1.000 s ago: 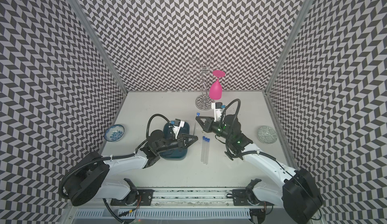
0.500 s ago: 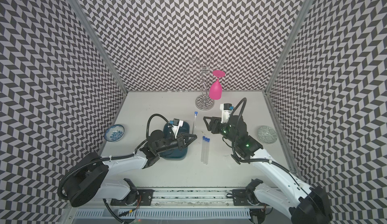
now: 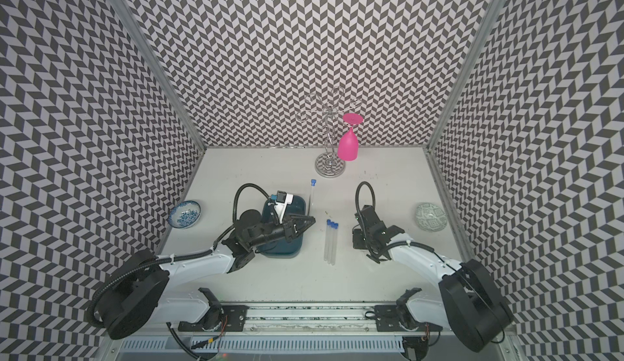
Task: Wipe the exteriors of test tubes
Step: Pick up the cleaning item at the center of the board.
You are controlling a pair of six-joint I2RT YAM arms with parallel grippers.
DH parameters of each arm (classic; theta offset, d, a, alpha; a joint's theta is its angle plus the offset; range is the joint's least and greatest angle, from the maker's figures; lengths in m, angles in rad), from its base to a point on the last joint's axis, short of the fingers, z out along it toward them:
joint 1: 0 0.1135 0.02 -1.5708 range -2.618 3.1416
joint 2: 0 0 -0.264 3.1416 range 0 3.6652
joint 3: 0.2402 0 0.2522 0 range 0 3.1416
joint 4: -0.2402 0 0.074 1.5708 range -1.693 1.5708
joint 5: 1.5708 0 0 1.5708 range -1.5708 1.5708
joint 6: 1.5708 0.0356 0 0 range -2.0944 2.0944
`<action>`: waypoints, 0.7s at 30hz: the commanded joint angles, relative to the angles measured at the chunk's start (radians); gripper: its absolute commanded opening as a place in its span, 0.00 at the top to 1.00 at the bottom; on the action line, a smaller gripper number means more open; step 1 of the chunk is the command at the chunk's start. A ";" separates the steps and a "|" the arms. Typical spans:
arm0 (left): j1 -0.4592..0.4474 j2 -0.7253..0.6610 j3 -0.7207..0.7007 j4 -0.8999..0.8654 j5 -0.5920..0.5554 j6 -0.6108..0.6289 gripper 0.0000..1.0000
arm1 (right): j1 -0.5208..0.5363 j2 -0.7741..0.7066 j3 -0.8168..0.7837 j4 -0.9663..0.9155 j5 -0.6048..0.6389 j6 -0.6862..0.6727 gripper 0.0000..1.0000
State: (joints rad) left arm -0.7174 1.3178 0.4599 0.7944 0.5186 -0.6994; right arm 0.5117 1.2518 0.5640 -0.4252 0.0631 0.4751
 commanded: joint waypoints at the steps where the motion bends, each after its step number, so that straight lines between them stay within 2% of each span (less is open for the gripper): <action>1: 0.006 -0.029 -0.003 -0.016 0.009 0.016 0.92 | -0.003 -0.012 -0.011 0.045 0.001 0.030 0.62; 5: 0.006 -0.035 -0.002 -0.035 0.008 0.023 0.92 | -0.001 -0.036 -0.023 0.032 -0.007 0.052 0.62; 9: 0.006 -0.042 -0.009 -0.037 0.004 0.017 0.92 | 0.013 -0.065 -0.012 -0.024 0.017 0.087 0.57; 21: 0.006 -0.046 -0.009 -0.053 0.009 0.032 0.91 | 0.116 -0.097 0.023 -0.164 0.082 0.235 0.60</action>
State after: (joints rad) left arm -0.7174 1.2991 0.4591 0.7437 0.5190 -0.6785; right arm 0.6064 1.1637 0.5640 -0.5526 0.0963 0.6426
